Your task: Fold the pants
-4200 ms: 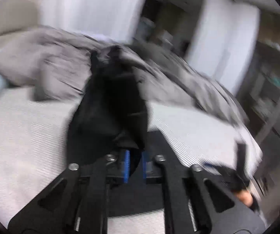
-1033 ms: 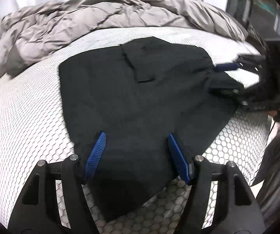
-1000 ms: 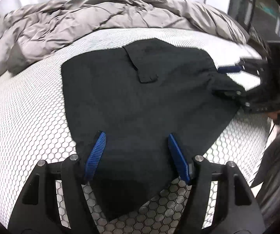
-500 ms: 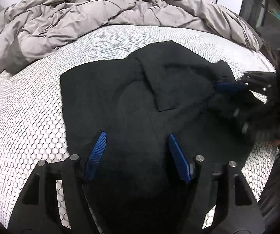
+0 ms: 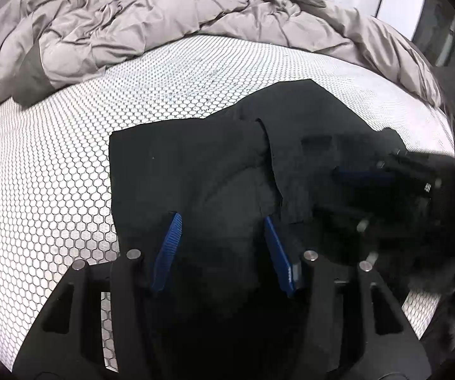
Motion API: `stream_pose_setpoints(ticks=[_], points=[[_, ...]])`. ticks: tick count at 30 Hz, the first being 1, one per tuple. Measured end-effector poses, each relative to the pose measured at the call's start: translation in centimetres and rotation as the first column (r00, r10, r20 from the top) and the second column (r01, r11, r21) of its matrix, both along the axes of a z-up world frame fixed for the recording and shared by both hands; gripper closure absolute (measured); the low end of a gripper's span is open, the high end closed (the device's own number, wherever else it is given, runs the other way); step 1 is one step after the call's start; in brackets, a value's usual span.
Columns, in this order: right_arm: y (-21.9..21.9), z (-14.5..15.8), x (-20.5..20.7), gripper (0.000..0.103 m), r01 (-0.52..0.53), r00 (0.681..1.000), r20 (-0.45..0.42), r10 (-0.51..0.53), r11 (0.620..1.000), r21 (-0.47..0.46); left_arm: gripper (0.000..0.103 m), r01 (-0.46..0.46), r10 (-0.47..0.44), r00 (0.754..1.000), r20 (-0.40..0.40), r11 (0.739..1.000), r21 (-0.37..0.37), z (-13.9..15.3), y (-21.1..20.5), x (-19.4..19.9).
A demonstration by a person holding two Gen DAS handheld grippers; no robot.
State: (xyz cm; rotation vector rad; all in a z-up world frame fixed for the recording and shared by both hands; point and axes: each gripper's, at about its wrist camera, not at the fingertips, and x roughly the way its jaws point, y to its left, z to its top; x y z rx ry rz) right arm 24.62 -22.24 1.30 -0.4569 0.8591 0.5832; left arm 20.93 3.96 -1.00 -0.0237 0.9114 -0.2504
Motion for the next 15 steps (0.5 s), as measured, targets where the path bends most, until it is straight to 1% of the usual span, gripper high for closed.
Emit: stream_pose_setpoints(ticks=[2, 3, 4, 5, 6, 7, 9, 10, 11, 12, 13, 15], points=[[-1.5, 0.8, 0.2, 0.06, 0.082, 0.996, 0.047, -0.078, 0.994, -0.076, 0.052, -0.008, 0.008, 1.0, 0.002, 1.0, 0.008, -0.1, 0.2, -0.5], [-2.7, 1.0, 0.5, 0.061, 0.136, 0.988, 0.084, -0.127, 0.984, -0.119, 0.052, -0.01, 0.01, 1.0, 0.006, 1.0, 0.025, 0.0, 0.0, -0.8], [-3.8, 1.0, 0.5, 0.061, 0.131, 0.991, 0.053, -0.127, 0.988, -0.086, 0.052, -0.01, 0.01, 1.0, 0.009, 0.999, 0.037, 0.0, -0.2, -1.0], [-4.3, 1.3, 0.5, 0.06, 0.13, 0.991, 0.032, -0.128, 0.99, -0.049, 0.055, -0.013, 0.013, 1.0, 0.009, 0.999, 0.039, 0.2, -0.3, -1.1], [-4.6, 1.4, 0.5, 0.06, 0.131, 0.991, 0.034, -0.13, 0.991, -0.038, 0.057, -0.018, 0.018, 1.0, 0.001, 1.0, 0.023, 0.7, -0.2, -1.0], [-4.3, 2.0, 0.2, 0.06, 0.127, 0.991, 0.042, -0.126, 0.992, -0.023, 0.062, -0.022, 0.022, 1.0, 0.001, 1.0, 0.001, 1.1, 0.0, -0.7], [-3.5, 3.6, -0.4, 0.06, 0.079, 0.997, 0.015, -0.081, 0.993, 0.088, 0.062, -0.05, 0.052, 0.998, 0.027, 0.998, -0.046, 2.2, 0.4, -0.3], [-3.0, 4.0, -0.5, 0.059, 0.061, 0.998, 0.004, -0.062, 0.989, 0.131, 0.062, -0.066, 0.068, 0.997, 0.034, 0.996, -0.056, 2.6, 0.5, 0.3], [-2.2, 4.3, -0.3, 0.059, 0.052, 0.999, 0.002, -0.053, 0.987, 0.155, 0.062, -0.083, 0.085, 0.996, 0.026, 0.995, -0.053, 2.6, 0.5, 1.2], [-1.3, 4.2, 0.1, 0.059, 0.06, 0.998, 0.015, -0.063, 0.986, 0.156, 0.062, -0.1, 0.101, 0.995, 0.014, 0.993, -0.059, 2.4, 0.7, 2.0], [-0.6, 3.9, 0.5, 0.059, 0.068, 0.997, 0.015, -0.07, 0.987, 0.143, 0.062, -0.117, 0.117, 0.993, -0.013, 0.99, -0.08, 1.9, 0.9, 2.9], [0.5, 2.3, 2.1, 0.059, 0.096, 0.995, -0.03, -0.093, 0.99, 0.104, 0.063, -0.142, 0.136, 0.988, -0.067, 0.986, -0.09, 0.5, 1.1, 4.2]])
